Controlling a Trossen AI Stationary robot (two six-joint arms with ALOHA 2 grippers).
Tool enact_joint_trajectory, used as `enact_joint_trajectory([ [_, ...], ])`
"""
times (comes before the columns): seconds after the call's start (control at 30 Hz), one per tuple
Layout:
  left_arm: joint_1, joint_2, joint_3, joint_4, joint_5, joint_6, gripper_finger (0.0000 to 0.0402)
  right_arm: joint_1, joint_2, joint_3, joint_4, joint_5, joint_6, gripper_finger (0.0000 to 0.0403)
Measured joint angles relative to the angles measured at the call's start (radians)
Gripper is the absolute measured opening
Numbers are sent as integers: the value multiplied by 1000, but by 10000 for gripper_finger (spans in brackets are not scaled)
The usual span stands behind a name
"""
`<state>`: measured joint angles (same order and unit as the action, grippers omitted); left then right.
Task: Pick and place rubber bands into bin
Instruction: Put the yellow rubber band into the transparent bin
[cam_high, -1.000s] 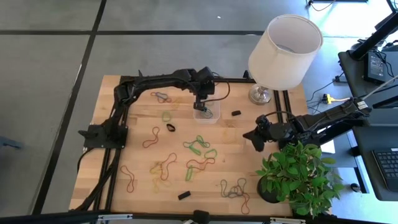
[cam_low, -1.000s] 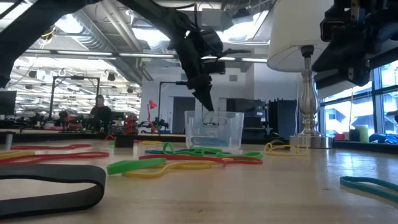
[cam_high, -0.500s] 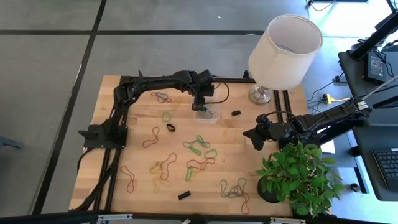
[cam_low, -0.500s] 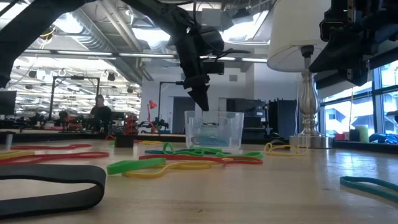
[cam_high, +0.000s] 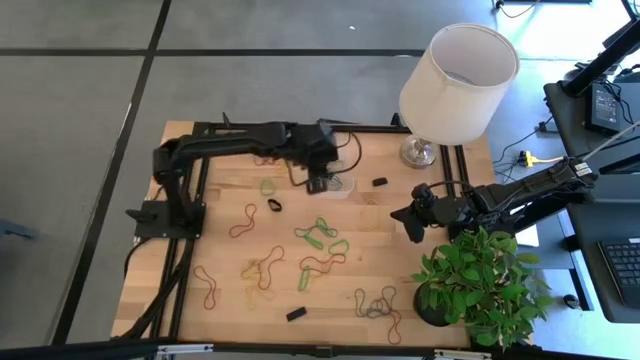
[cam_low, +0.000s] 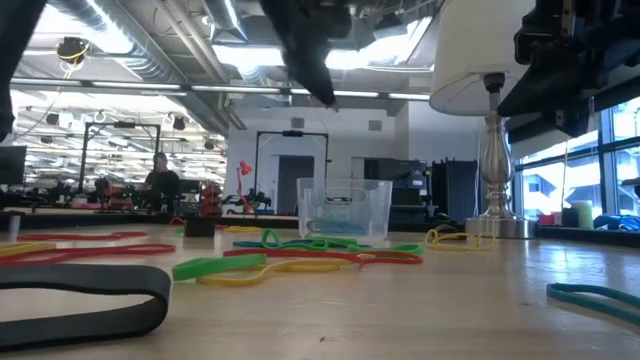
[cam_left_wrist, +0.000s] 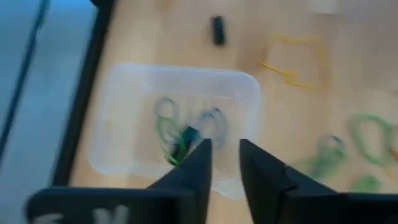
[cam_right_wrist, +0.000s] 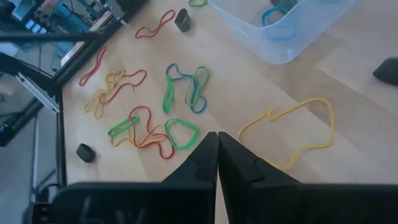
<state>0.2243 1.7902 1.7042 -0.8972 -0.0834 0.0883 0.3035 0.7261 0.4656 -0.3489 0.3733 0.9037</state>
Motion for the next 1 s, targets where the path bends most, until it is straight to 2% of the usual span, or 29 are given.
enact_joint_trajectory([
  [0.13, -63, -102, -134, 16, -1, -103, 9, 0, 0, 0, 1, 0, -90, 16],
  [0.3, -161, -226, -364, 100, 0, -263, 1, 0, 13, 0, 7, 0, -196, 5],
  [0.5, -279, -382, -619, 280, -10, -390, 1, -1, 103, 15, 233, 4, -353, 3],
  [0.57, -300, -435, -688, 330, -20, -417, 2, -9, 168, 64, 244, 7, -382, 2],
  [0.77, -315, -584, -834, 366, -31, -482, 1, -80, 428, 311, 22, 8, -353, 2],
  [0.93, -315, -701, -907, 362, -31, -469, 1, -160, 645, 533, -284, 6, -156, 3],
  [1.0, -315, -750, -931, 358, -30, -453, 2, -195, 715, 604, -399, -26, -59, 8],
])
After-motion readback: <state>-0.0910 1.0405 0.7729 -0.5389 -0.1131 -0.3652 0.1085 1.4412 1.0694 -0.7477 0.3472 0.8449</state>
